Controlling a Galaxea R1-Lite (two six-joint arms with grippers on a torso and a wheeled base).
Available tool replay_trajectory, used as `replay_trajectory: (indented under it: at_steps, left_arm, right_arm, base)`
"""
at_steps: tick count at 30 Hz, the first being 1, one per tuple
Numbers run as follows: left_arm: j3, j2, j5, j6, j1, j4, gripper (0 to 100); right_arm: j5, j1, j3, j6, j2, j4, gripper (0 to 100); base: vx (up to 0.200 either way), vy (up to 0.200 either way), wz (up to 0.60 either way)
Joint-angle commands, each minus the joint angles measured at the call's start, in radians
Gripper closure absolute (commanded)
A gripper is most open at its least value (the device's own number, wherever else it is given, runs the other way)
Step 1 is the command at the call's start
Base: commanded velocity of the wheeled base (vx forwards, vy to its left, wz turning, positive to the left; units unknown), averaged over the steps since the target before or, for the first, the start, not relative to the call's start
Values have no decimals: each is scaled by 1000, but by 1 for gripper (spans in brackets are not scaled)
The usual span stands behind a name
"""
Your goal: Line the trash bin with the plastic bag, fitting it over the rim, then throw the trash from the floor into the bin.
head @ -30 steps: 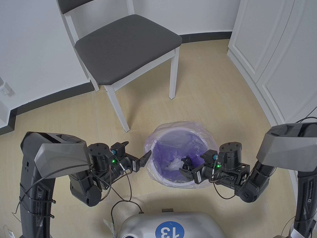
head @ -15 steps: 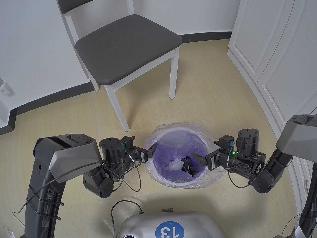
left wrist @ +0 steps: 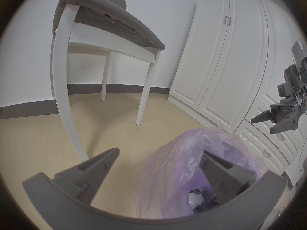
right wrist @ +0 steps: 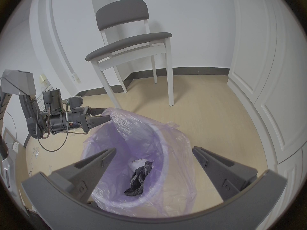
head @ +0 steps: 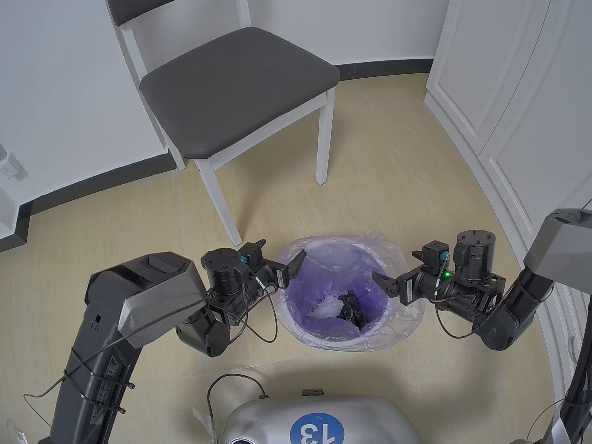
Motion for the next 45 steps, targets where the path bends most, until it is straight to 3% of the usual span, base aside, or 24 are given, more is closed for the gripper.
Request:
replay_trajectory:
  at_steps: [1,7,11,20,45]
  left_arm:
    - [-20,20,0,-1,6,-2,100]
    - [-22,14,8,-27,7,-13,100]
    - [-52,29,8,-38,17,-1,100]
    - [-154,85,11,-41,33,73,100]
    - [-186,160,11,-116,73,76,100]
  right_arm:
    - [0,-4,-3,0,-2,10,0]
    - [0,-26,0,-42,-2,50,0]
    - [0,-78,-1,-143,9,141,0]
    - [0,-161,-24,-252,43,185,0]
    - [-53,-138,-220,-237,399,141,0]
  base:
    - [0,0,0]
    - [0,0,0]
    - [0,0,0]
    - [0,0,0]
    - [0,0,0]
